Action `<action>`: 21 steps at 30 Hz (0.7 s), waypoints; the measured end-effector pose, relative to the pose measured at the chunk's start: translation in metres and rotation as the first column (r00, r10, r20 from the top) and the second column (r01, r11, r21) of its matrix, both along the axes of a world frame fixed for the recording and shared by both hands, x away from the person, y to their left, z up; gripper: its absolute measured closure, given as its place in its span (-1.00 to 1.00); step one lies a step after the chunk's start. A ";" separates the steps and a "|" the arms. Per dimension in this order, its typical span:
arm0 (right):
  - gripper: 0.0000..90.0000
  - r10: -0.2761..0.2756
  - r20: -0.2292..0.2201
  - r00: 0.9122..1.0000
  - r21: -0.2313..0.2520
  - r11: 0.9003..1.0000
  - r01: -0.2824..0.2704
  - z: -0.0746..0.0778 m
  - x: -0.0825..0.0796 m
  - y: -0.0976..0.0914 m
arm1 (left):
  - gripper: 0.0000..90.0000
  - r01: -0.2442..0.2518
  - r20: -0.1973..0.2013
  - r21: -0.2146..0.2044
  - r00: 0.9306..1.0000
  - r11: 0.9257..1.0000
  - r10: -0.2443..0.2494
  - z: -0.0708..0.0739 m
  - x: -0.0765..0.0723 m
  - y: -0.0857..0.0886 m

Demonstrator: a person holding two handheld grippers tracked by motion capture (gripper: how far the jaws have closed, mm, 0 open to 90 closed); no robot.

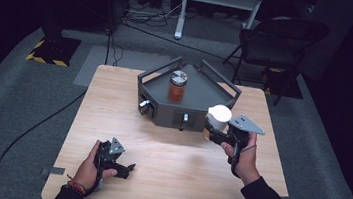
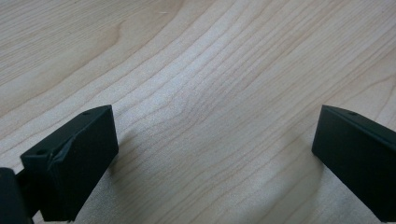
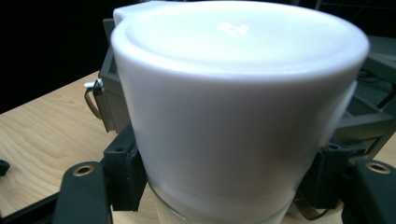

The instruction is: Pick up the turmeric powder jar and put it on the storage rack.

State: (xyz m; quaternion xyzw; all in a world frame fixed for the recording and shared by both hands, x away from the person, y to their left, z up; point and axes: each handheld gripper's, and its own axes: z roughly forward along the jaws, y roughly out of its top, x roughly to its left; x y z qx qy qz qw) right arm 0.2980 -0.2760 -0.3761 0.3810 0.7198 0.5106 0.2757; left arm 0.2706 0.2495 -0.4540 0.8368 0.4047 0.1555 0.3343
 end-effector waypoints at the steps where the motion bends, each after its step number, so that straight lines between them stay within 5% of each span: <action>1: -0.33 -0.001 0.002 1.000 0.000 1.000 0.001 0.003 0.000 0.000 | -0.99 0.000 0.000 0.000 1.000 1.000 0.000 0.000 0.000 0.000; 21: -0.33 -0.017 0.042 0.999 0.005 1.000 0.017 0.042 0.016 0.013 | -0.99 0.000 0.000 0.000 1.000 1.000 0.000 0.000 0.000 0.000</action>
